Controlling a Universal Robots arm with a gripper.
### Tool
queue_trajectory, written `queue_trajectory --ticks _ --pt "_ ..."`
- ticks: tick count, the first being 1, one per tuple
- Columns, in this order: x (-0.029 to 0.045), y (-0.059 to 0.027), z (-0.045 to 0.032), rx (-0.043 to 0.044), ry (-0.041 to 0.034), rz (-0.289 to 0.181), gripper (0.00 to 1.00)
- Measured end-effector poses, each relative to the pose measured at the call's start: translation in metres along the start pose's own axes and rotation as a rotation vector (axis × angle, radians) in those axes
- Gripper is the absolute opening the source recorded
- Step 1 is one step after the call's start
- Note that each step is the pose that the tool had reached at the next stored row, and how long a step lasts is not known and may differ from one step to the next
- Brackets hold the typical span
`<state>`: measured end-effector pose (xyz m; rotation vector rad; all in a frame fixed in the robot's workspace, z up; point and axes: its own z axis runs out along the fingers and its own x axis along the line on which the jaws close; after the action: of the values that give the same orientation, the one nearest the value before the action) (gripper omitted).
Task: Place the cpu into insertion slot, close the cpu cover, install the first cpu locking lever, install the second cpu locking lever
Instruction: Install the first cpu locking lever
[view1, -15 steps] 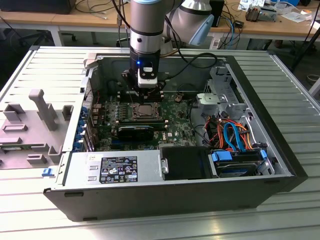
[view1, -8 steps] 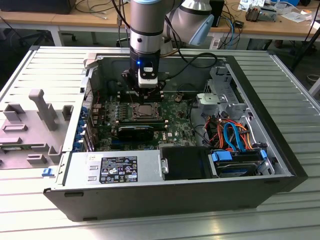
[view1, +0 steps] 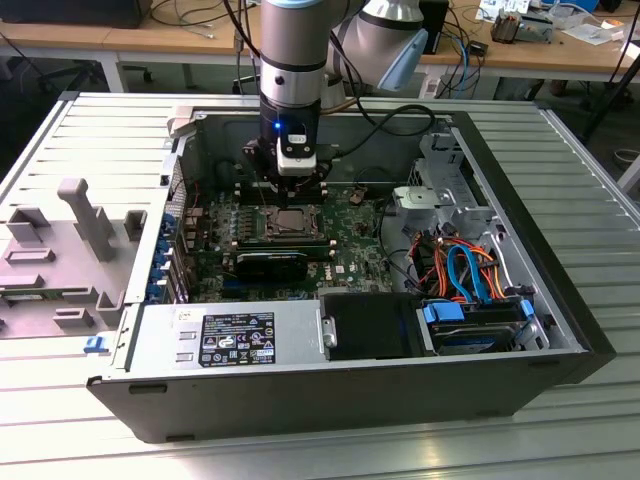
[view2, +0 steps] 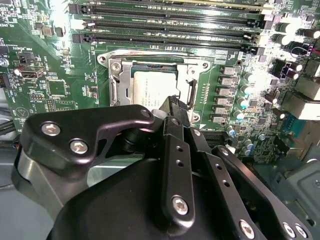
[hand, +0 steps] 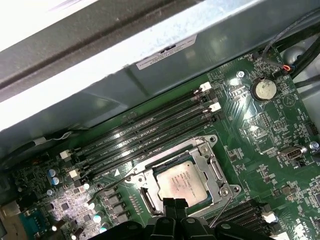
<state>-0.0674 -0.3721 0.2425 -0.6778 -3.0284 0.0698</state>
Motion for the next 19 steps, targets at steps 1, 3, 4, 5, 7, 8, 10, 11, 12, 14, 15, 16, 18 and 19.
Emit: queue_trajectory --ticks 1,3,4,5,7,8,10,11,12,14,15,16,18,19 --pt "0.0 0.0 0.0 0.0 -0.0001 -0.001 0.11" --pt "0.0 0.0 0.0 0.0 -0.0002 -0.004 0.11" --pt "0.0 0.0 0.0 0.0001 -0.0003 -0.006 0.11" --pt "0.0 0.0 0.0 0.0002 -0.0005 -0.009 0.11" --pt "0.0 0.0 0.0 0.0002 -0.0006 -0.011 0.11" --pt "0.0 0.0 0.0 0.0003 -0.0007 -0.013 0.11" --pt "0.0 0.0 0.0 0.0004 -0.0009 -0.018 0.11" --pt "0.0 0.0 0.0 0.0005 -0.001 -0.02 0.11" --pt "0.0 0.0 0.0 0.0006 -0.0012 -0.022 0.11" --pt "0.0 0.0 0.0 0.0006 -0.0013 -0.024 0.11" --pt "0.0 0.0 0.0 0.0007 -0.0013 -0.026 0.11" --pt "0.0 0.0 0.0 0.0006 -0.0015 -0.028 0.11" --pt "0.0 0.0 0.0 0.0007 -0.0016 -0.03 0.11" --pt "0.0 0.0 0.0 0.0008 -0.0016 -0.031 0.11"
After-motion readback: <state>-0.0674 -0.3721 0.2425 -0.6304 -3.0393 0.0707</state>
